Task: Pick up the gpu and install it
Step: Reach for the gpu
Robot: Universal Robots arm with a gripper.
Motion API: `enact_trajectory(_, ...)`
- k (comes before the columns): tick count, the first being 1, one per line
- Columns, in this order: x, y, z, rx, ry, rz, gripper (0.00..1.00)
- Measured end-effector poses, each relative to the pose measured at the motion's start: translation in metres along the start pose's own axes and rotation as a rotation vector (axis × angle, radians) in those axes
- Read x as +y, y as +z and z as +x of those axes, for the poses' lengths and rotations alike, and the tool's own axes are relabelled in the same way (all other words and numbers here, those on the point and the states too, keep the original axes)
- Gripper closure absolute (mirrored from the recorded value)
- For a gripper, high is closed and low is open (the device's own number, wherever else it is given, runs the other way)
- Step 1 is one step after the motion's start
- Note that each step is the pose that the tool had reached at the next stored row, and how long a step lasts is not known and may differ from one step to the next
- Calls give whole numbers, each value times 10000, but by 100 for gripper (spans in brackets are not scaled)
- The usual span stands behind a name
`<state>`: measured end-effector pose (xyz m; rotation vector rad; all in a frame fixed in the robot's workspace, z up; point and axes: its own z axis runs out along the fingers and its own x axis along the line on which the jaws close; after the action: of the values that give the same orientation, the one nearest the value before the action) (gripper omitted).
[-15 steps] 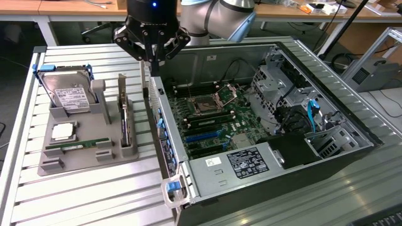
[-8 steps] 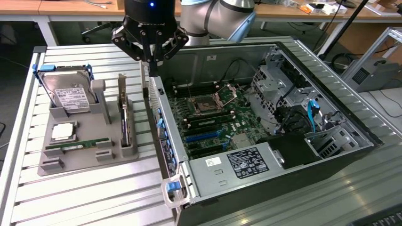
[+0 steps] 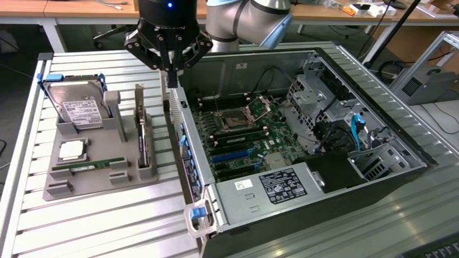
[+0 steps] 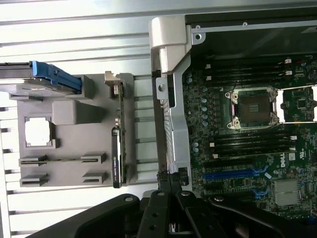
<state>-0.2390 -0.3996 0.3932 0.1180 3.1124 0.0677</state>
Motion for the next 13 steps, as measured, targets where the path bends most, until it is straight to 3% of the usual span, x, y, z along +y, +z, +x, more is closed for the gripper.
enact_trajectory(13, -7, -2, 77, 0, 0, 0, 89)
